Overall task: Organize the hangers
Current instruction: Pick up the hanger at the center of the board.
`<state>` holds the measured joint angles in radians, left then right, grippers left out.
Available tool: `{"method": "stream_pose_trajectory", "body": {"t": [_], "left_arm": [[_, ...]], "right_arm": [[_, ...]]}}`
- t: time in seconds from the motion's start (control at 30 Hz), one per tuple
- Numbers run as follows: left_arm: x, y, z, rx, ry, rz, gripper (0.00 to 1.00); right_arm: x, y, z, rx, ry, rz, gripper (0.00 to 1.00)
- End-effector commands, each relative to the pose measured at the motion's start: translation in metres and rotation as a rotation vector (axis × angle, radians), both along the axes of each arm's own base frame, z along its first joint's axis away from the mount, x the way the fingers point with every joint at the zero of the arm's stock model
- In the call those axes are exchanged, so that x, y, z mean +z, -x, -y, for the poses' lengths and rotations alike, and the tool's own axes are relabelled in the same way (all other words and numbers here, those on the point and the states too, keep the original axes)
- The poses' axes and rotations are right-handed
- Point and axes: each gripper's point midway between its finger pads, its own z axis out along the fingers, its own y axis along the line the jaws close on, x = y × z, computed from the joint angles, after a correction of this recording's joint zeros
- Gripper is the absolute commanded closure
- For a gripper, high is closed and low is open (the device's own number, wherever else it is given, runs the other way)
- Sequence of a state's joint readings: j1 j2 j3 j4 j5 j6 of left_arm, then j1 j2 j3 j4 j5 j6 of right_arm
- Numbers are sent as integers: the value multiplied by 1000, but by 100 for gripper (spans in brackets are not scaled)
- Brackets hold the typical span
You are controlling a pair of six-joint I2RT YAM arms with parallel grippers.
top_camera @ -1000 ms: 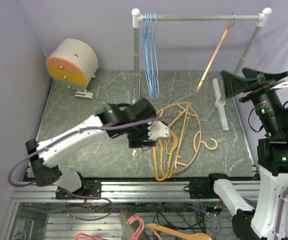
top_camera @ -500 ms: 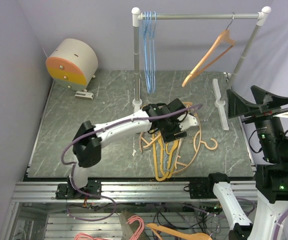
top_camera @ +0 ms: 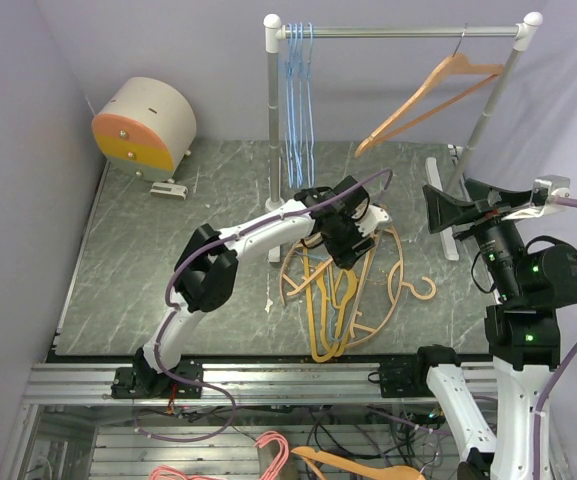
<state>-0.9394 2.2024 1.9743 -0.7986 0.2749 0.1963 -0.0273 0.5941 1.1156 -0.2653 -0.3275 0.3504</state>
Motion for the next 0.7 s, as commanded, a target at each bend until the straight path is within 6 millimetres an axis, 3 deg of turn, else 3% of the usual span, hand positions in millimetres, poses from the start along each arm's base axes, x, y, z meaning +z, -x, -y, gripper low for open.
{"method": "stream_pose_trajectory", "body": {"t": [0.0,0.07,0.2,0.43,0.57,0.67], "left_arm": [[7,7,24,64,79,-67,29],[2,5,25,85,73,-70,30],[7,-21,9,145,68,-40,30],[-6,-74,-68,296,-88,99,29],[-15,-86,-94,322,-133,145,37],[-29,-90,-115,341,-168,103,37]], "right_arm": [[18,3,2,-11,-37,109,0],[17,2,-2,17,-44,113,0],[13,-2,-4,29,-49,102,0],[9,-4,-5,34,-52,97,0],[8,-6,-8,52,-60,88,0],[11,-5,-9,60,-59,89,0]]}}
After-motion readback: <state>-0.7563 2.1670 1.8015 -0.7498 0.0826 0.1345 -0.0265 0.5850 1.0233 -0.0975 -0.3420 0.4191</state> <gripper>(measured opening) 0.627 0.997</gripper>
